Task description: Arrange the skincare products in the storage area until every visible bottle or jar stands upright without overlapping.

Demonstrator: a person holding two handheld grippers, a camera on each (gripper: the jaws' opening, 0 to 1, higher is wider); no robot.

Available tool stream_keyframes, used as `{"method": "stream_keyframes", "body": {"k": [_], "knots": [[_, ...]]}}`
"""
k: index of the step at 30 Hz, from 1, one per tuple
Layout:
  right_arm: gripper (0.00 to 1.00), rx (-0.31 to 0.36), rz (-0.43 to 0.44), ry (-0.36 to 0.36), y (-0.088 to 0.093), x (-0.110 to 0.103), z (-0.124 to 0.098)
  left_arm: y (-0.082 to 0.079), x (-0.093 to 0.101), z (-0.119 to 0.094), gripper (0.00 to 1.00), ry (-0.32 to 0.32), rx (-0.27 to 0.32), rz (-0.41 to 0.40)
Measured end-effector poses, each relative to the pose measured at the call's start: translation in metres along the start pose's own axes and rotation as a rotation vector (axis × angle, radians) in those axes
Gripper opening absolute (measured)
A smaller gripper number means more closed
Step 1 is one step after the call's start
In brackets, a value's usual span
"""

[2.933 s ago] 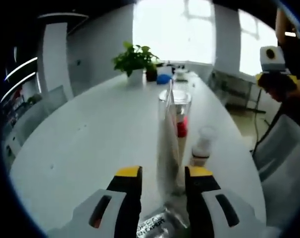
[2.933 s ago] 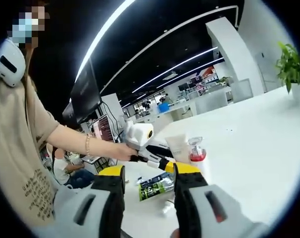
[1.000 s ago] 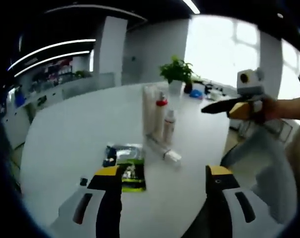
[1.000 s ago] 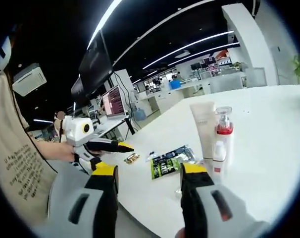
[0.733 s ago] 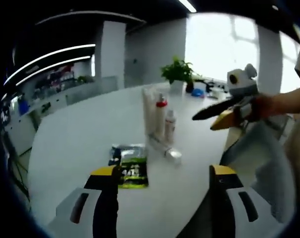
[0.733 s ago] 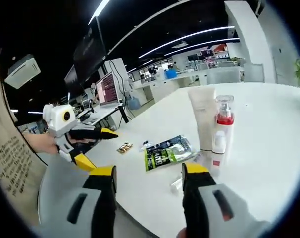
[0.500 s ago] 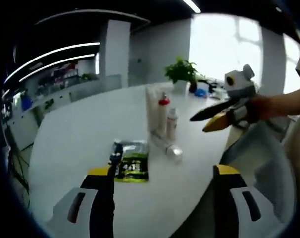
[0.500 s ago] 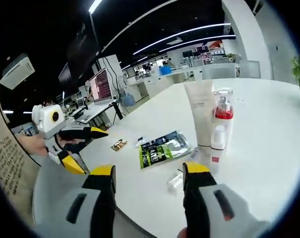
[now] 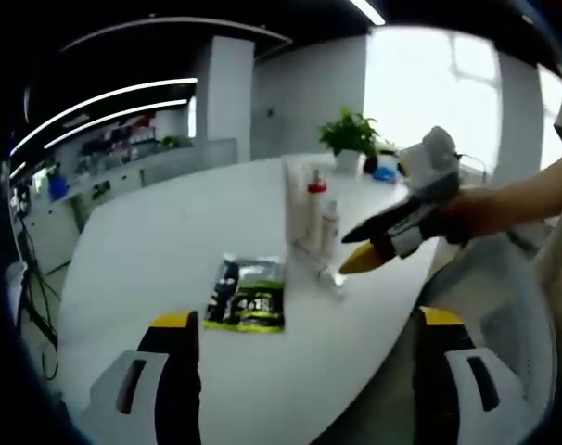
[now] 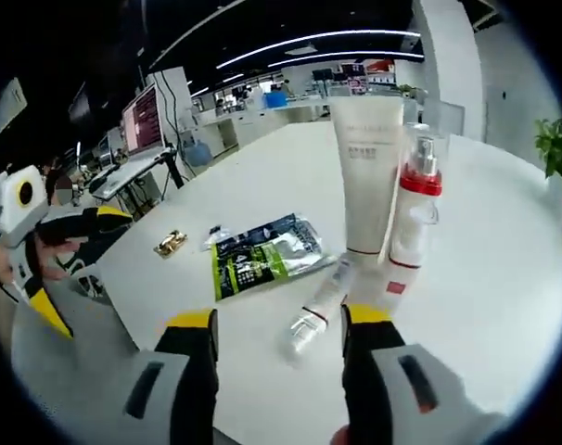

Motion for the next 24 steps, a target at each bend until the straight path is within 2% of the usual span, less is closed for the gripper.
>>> {"method": "stream_keyframes", "body": {"k": [3,8,19,24], "knots": [[0.46,-0.079,-0.044,0.045,0.015,0.007,0.007,-0.001,0.0,-0.001,0.95,-0.001,0.002,-0.003],[0.45,-0.116,-0.036,0.06,0.029,0.014,0.018,0.0,-0.001,-0.001,0.95,-0.005,0.0,-0.006],[0.4,-0.144,-0.072,0.06,0.035,0.02,0.029,0.007,-0.001,0.0,0.94,-0.004,-0.023,-0.027],[0.35,-0.136,-0.084,0.054,0.036,0.019,0.029,0.008,-0.003,0.003,0.93,-0.005,-0.03,-0.034]]}}
Point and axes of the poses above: the point that each gripper's makers call its tool centre point, and the gripper's own axes: z roughly forward along the fingers, x roughly to its right, y roughly out of its underside, the point moved 3 cm from there along -z, roughly backward along the fingers, and after that the axes turned 14 degrees about x, right-handed, at the moved point
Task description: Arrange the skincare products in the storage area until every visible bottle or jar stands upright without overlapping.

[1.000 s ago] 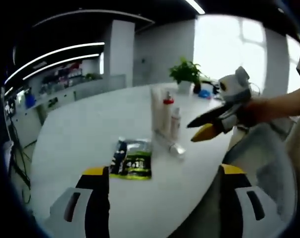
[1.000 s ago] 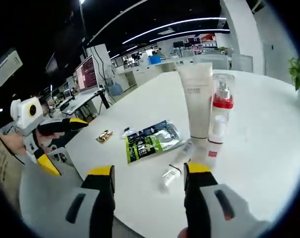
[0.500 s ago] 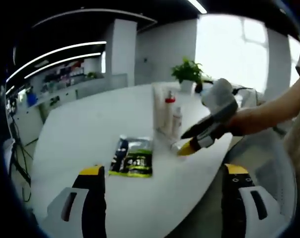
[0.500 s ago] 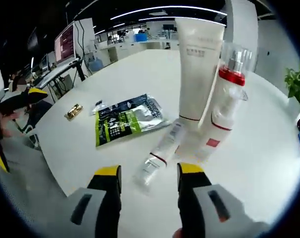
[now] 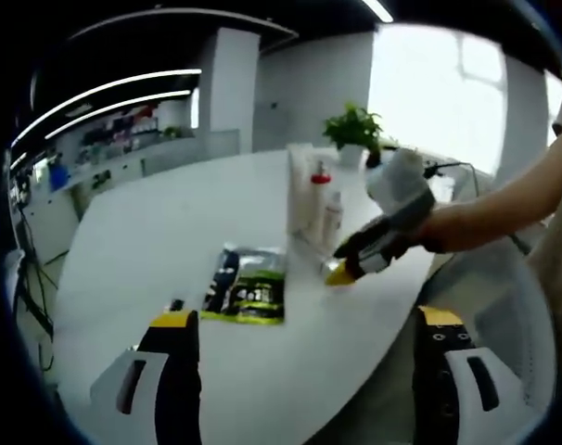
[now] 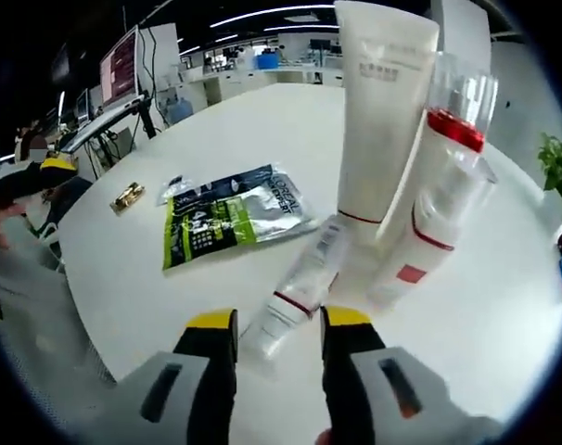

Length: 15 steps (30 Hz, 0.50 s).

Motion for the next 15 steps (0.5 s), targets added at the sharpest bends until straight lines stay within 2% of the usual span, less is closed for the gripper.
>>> {"method": "stream_keyframes", "body": {"k": [3,6,11,13,15], "knots": [[0.3,0.005,0.007,0.003,0.003,0.002,-0.004,0.0,-0.001,0.002,0.92,0.002,-0.001,-0.003],[0.19,0.006,0.005,0.0,0.006,0.003,-0.01,0.003,-0.002,0.005,0.92,0.005,-0.008,-0.007],[0.18,-0.011,-0.009,-0.049,0.01,0.001,-0.015,0.003,0.0,0.008,0.91,0.015,-0.015,-0.009],[0.17,-0.014,-0.04,-0.072,0.01,0.0,-0.016,0.003,0.001,0.011,0.91,0.022,-0.017,-0.009],[0.17,-0.025,-0.12,-0.134,0.011,-0.006,-0.018,0.001,0.003,0.014,0.91,0.034,-0.015,-0.008]]}}
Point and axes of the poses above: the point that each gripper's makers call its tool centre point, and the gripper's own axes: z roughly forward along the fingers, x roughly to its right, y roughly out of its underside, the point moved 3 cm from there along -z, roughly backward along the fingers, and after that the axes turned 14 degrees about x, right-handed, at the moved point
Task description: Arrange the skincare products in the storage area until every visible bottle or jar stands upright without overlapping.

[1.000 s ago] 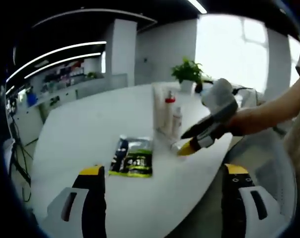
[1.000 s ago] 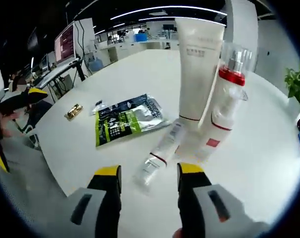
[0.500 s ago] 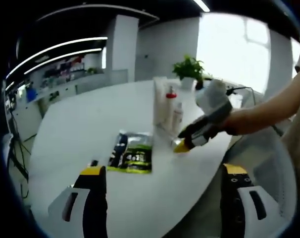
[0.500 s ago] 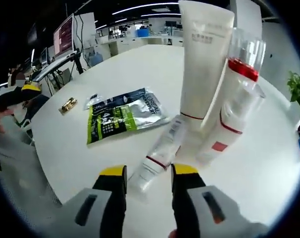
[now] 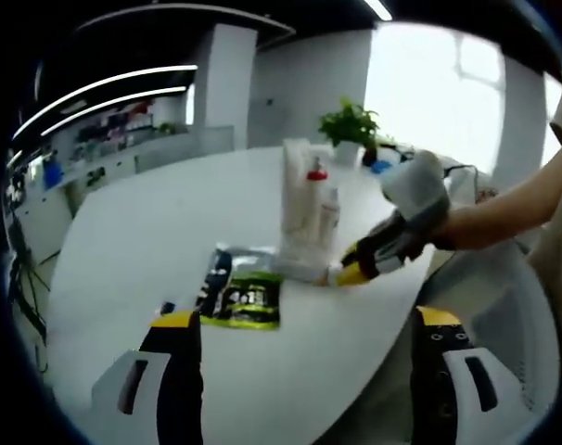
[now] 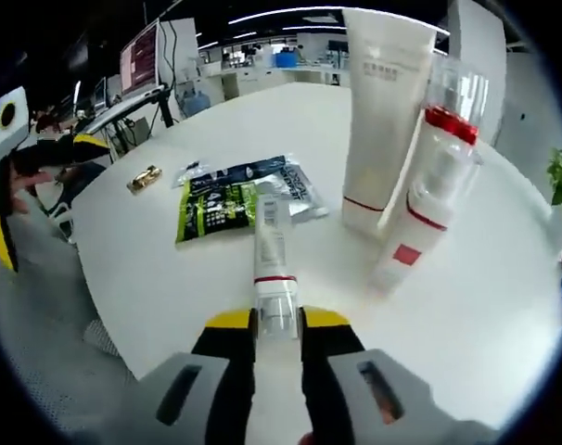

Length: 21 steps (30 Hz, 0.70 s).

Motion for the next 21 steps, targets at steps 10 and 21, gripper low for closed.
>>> {"method": "stream_keyframes", "body": {"k": [10,21], "knots": [[0.16,0.067,-0.241,-0.188,-0.037,-0.02,-0.01,-0.005,0.002,0.013,0.88,0.099,-0.027,0.061],[0.16,0.159,-0.469,-0.415,-0.092,-0.043,-0.046,-0.03,-0.013,0.023,0.75,0.179,-0.007,0.204]]}}
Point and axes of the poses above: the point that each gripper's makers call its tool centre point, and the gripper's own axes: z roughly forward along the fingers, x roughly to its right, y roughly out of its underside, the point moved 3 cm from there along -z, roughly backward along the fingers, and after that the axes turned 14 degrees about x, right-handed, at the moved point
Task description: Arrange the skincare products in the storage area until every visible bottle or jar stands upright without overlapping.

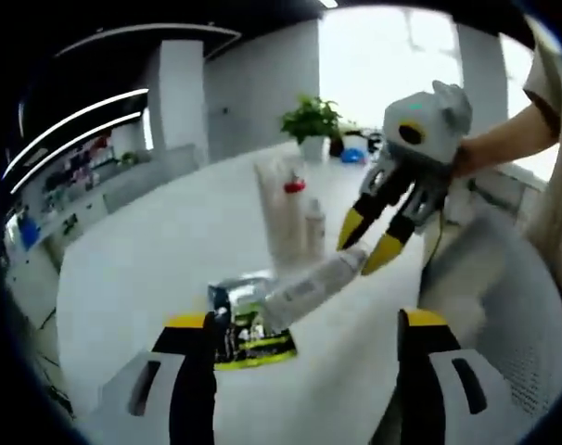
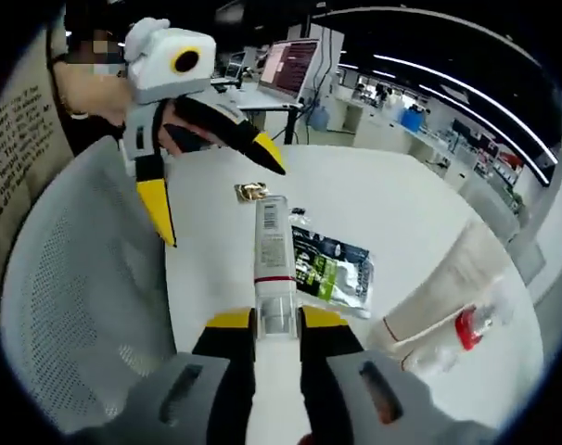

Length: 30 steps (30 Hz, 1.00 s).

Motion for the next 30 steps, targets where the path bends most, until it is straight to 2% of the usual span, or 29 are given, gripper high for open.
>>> {"method": "stream_keyframes", "body": {"k": [4,7,11,14,15,22,24,27,30], "knots": [[0.16,0.025,-0.062,-0.035,-0.017,0.004,-0.006,-0.014,0.004,0.0,0.58,0.07,0.046,0.014],[0.16,0.067,-0.119,-0.089,-0.034,0.003,-0.01,-0.023,0.009,-0.002,0.5,0.095,0.077,0.03],[0.16,0.055,-0.187,-0.126,-0.042,0.003,-0.013,-0.032,0.01,-0.004,0.4,0.106,0.108,0.029],[0.16,0.054,-0.211,-0.156,-0.046,0.002,-0.015,-0.036,0.012,-0.008,0.3,0.122,0.104,0.06],[0.16,0.056,-0.214,-0.168,-0.047,0.002,-0.016,-0.038,0.011,-0.009,0.27,0.125,0.12,0.08],[0.16,0.048,-0.266,-0.211,-0.052,0.006,-0.022,-0.044,0.016,-0.01,0.23,0.163,0.141,0.111],[0.17,0.047,-0.284,-0.219,-0.053,0.008,-0.024,-0.047,0.019,-0.011,0.21,0.179,0.129,0.131],[0.17,0.048,-0.287,-0.231,-0.055,0.009,-0.026,-0.055,0.023,-0.012,0.19,0.19,0.109,0.171],[0.19,0.078,-0.275,-0.201,-0.06,0.016,-0.027,-0.068,0.024,-0.014,0.18,0.172,0.119,0.159]]}}
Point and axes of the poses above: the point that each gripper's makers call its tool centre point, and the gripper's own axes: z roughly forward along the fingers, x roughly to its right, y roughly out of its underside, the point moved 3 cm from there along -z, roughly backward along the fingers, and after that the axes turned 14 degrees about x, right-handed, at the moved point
